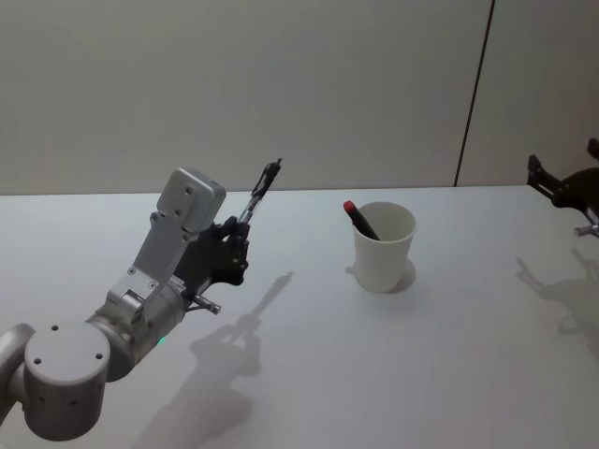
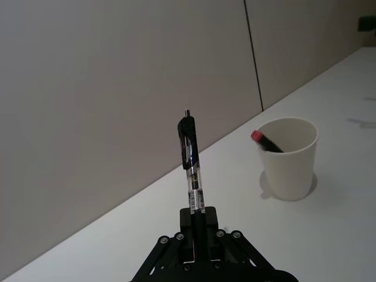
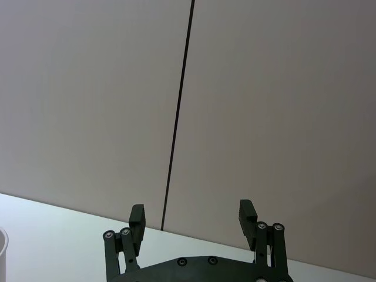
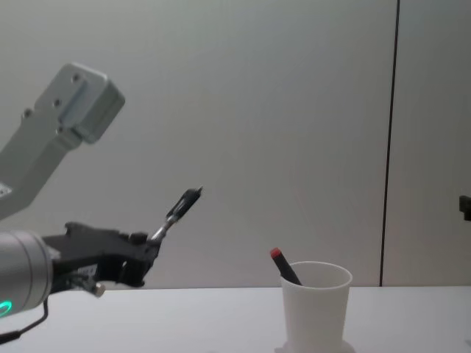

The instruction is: Place the pen into the pen holder.

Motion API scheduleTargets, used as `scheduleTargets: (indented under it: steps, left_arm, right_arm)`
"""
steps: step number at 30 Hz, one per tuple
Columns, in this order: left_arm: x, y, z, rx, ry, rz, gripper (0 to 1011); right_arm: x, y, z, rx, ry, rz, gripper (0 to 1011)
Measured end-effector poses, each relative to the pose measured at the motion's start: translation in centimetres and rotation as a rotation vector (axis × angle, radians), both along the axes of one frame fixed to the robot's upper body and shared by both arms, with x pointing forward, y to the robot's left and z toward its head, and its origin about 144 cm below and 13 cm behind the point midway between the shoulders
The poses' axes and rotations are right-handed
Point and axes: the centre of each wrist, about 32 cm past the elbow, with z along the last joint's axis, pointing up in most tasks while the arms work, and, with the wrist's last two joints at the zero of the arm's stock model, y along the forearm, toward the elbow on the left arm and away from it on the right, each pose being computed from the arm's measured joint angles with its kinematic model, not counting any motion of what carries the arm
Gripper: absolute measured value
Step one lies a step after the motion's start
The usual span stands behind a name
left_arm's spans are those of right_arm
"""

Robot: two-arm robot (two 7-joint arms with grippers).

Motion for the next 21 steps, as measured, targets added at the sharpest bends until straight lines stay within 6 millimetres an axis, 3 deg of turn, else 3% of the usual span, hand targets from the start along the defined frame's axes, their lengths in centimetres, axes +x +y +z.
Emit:
scheduleTargets:
  steps: [21]
  left_arm:
    - [2.8,0.1,0.1,-0.067,-0.160,-0.291,136]
  right_arm:
    - [0.0,0.0,0.0,0.000,0.000,0.000,1002]
